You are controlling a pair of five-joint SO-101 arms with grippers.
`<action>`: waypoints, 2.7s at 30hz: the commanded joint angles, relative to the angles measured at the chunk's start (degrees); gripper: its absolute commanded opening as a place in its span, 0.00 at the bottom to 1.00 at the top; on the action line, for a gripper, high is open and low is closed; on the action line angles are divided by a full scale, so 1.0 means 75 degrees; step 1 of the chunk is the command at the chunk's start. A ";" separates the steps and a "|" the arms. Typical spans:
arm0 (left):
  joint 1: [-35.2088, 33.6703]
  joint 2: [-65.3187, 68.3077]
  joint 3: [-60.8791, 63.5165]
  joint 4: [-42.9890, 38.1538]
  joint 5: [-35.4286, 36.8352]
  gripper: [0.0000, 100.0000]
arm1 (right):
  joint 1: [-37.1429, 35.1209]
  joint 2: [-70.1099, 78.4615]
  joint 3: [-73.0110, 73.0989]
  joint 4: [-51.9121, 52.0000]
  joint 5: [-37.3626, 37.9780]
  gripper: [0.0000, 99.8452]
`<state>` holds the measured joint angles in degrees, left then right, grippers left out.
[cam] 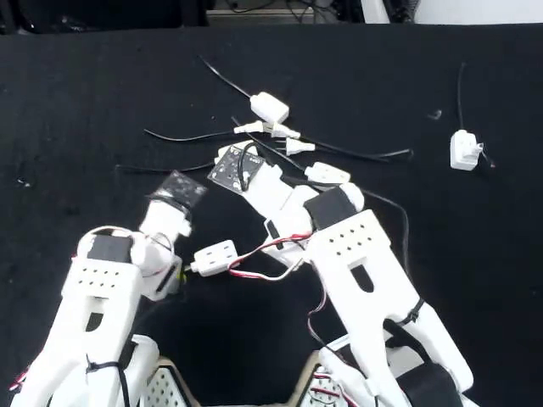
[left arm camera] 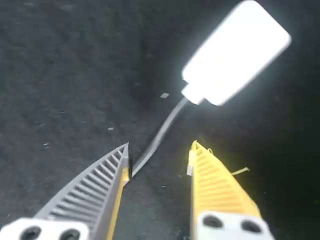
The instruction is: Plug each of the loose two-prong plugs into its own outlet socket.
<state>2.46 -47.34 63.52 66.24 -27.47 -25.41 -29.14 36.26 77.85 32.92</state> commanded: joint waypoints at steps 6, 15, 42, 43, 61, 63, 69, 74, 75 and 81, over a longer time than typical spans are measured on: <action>-0.0346 -0.0117 0.1330 -0.2415 0.0059 0.20 | 0.0070 -0.0334 -0.0064 -0.0082 0.0047 0.01; -0.0627 -0.0094 0.1448 -0.3470 0.0070 0.20 | -0.0070 -0.0334 -0.0111 -0.0082 0.0047 0.01; -0.3804 0.1137 0.0135 -0.1922 0.2590 0.20 | -0.2262 0.0264 -0.0205 -0.1008 0.3774 0.01; -0.3804 0.1137 0.0205 -0.1922 0.2590 0.20 | -0.2262 0.0486 -0.0322 -0.0996 0.3892 0.01; -0.3815 0.1149 0.0627 -0.2379 0.2801 0.20 | -0.2227 0.3030 -0.2948 0.0023 0.4571 0.01; -0.3815 0.1149 0.0627 -0.2391 0.2801 0.20 | -0.2227 0.3136 -0.2960 -0.0059 0.4571 0.01; -0.3792 0.1149 0.0627 -0.2391 0.2801 0.20 | -0.2063 0.3218 -0.2983 -0.0340 0.4700 0.01; -0.3792 0.1149 0.0627 -0.2391 0.2801 0.20 | -0.2051 0.3253 -0.3053 -0.0352 0.4794 0.01; -0.3792 0.1149 0.0627 -0.2391 0.2801 0.20 | -0.2051 0.3253 -0.3053 -0.0352 0.4806 0.01; -0.3792 0.1149 0.0627 -0.2391 0.2801 0.20 | -0.2063 0.3264 -0.3030 -0.0305 0.4818 0.01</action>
<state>-25.49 -37.32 68.70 48.84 -6.81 -41.58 -4.70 16.75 76.18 68.35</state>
